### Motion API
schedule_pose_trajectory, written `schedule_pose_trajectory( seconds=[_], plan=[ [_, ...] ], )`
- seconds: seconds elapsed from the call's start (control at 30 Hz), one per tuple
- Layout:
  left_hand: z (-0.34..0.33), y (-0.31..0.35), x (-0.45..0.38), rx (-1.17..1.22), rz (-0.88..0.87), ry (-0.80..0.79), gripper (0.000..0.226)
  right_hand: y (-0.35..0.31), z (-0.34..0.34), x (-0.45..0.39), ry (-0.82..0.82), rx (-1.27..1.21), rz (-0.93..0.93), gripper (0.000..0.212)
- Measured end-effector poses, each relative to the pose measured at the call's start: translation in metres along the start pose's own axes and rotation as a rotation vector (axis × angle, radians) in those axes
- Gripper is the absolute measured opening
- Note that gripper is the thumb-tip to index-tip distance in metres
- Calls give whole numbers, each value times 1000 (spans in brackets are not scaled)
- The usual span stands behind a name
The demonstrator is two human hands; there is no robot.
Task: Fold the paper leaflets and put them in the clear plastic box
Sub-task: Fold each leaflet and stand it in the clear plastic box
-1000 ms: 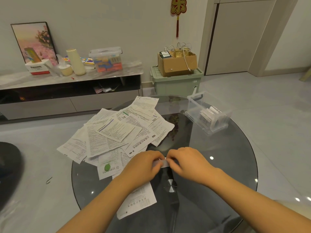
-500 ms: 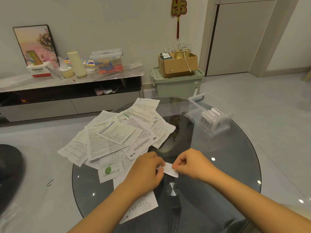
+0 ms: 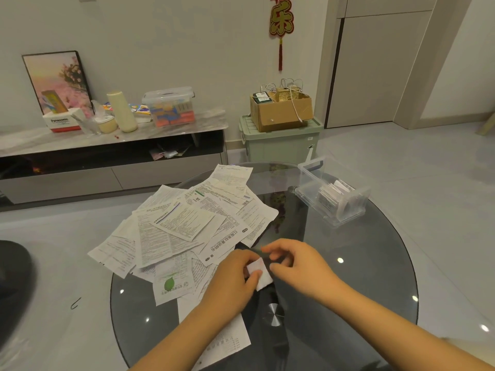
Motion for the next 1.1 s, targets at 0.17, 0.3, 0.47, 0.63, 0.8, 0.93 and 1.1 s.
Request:
schedule_pose_trajectory(
  seconds=[0.17,0.3,0.47,0.63,0.8,0.93,1.1],
  plan=[
    [-1,-10,-4,-56,67,-65,36,6,-12,-2,-42,200,-18,28],
    [1,-10,-9,-60,172,-99,29,3,-14,-2,-24,322,-3,39],
    [3,-7,-13,64,255,-104,26,0,-14,1,-12,336,23,25],
    [5,1,-20,446,437,-15,25,-3,-4,-4,35,272,78,13],
    [13,11,-40,741,589,118,30,-14,21,-6,145,250,177,26],
    [13,25,-62,846,546,124,21,-15,45,-7,270,283,211,23],
    [5,50,-89,979,447,110,12,-7,77,-11,360,226,159,20]
  ],
)
Point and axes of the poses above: each hand's wrist, its own x-axis away from the middle knuckle, its own z-axis out of the back of the hand, y = z × x, the point moved 3 cm from there along -x, towards the middle knuckle, and after that the axes turned 11 degrees about -z, right-handed, at the moved point
